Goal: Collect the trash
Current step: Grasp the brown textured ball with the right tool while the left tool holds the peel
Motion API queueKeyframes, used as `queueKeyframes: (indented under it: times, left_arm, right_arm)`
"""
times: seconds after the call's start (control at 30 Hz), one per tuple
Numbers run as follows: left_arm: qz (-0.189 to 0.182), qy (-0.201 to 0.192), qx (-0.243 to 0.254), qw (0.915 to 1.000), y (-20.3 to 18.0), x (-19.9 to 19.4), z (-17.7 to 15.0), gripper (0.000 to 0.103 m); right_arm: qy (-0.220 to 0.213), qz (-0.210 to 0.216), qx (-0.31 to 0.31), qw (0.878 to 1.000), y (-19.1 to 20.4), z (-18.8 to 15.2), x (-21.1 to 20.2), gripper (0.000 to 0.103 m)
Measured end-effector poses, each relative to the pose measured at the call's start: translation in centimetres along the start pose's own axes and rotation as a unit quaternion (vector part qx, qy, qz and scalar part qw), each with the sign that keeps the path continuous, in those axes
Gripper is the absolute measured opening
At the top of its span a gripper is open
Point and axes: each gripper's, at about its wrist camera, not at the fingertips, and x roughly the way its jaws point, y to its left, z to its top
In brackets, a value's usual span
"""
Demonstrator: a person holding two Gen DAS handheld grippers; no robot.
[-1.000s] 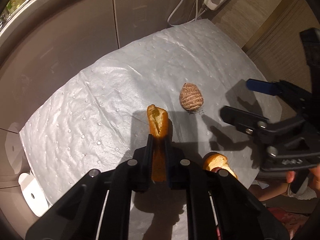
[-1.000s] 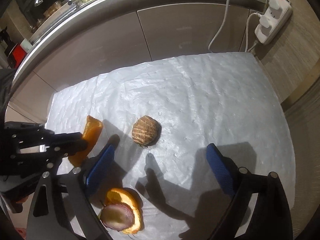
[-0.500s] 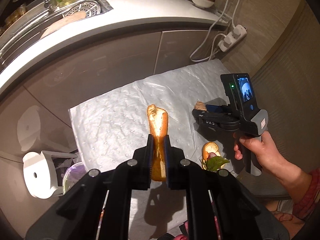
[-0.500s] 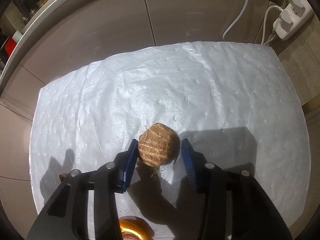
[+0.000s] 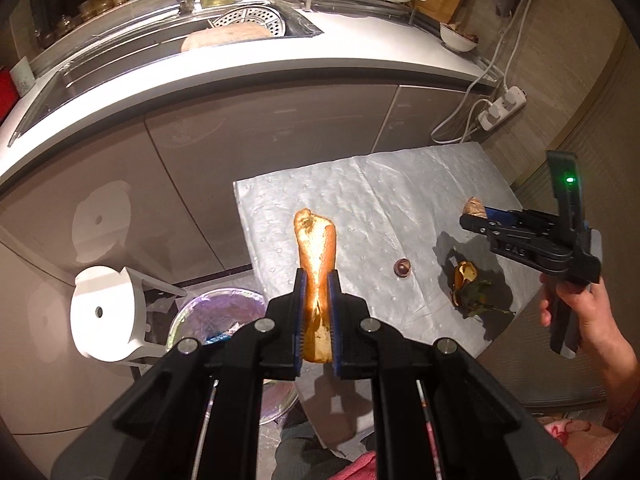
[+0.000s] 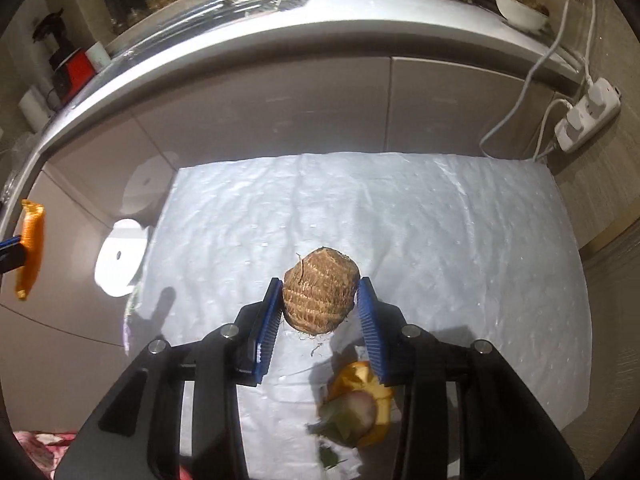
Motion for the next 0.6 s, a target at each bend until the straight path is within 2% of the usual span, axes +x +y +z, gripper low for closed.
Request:
queueKeyframes:
  times: [0.17, 0.3, 0.4, 0.6]
  left_arm:
    - [0.015, 0.005, -0.013, 0.9998, 3.4, -1.1, -2.9, 0.01]
    - [0.02, 0.019, -0.024, 0.9993, 6.4, -0.8, -5.2, 0.01]
    - [0.024, 0.028, -0.022, 0.9991, 7.9, -0.4, -6.5, 0.01]
    - [0.025, 0.051, -0.015, 0.9983, 10.6, 1.5, -8.2, 0.01]
  right_arm:
    - [-0.019, 0.044, -0.025, 0.999, 7.0, -0.5, -4.1, 0.039]
    - [-0.017, 0.081, -0.042, 0.996, 11.9, -0.9, -5.0, 0.039]
    - [-0.012, 0.088, -0.053, 0.995, 14.9, -1.3, -4.8, 0.039]
    - [-0.009, 0.081, -0.046, 0.996, 17.2, -1.8, -5.0, 0.039]
